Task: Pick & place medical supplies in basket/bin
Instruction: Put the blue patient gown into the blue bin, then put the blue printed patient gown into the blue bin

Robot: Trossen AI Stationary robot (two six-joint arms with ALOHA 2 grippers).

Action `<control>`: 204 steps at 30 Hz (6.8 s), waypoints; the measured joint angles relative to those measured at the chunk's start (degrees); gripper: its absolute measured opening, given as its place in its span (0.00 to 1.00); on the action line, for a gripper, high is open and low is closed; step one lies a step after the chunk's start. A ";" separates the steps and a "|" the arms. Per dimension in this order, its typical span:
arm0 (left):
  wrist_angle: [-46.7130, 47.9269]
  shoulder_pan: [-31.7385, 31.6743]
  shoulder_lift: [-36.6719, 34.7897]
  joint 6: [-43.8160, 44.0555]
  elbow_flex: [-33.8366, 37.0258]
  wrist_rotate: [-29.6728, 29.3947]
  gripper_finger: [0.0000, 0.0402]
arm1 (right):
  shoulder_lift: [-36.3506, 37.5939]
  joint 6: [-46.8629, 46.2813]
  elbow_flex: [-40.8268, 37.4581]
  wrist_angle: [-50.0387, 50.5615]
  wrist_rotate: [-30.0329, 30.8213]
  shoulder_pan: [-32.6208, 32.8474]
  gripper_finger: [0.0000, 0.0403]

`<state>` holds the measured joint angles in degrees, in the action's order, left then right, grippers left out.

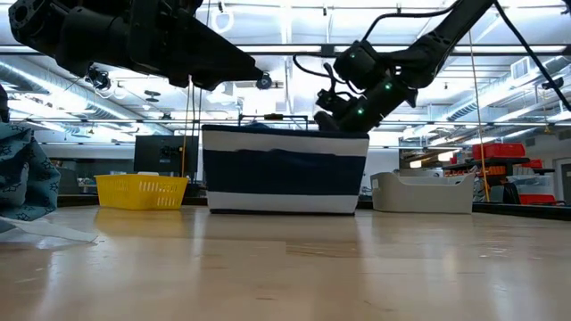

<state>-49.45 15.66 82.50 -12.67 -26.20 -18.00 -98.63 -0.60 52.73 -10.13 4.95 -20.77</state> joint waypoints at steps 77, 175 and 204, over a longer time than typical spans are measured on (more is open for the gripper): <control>65.76 10.35 -15.78 33.13 -9.19 25.85 0.79 | 28.98 -0.07 -49.63 -58.39 14.09 42.51 0.56; 10.73 2.97 -15.50 -0.82 -6.19 2.40 0.07 | 28.94 -0.54 -49.61 -55.56 17.04 42.49 0.56; -0.39 -28.84 -13.30 -11.04 -8.92 3.68 0.07 | 28.94 -0.03 -49.61 -54.31 18.40 42.40 0.56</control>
<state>-49.84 -13.18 69.20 -23.70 -35.11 -14.32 -69.69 -0.62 3.11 -64.44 23.36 21.63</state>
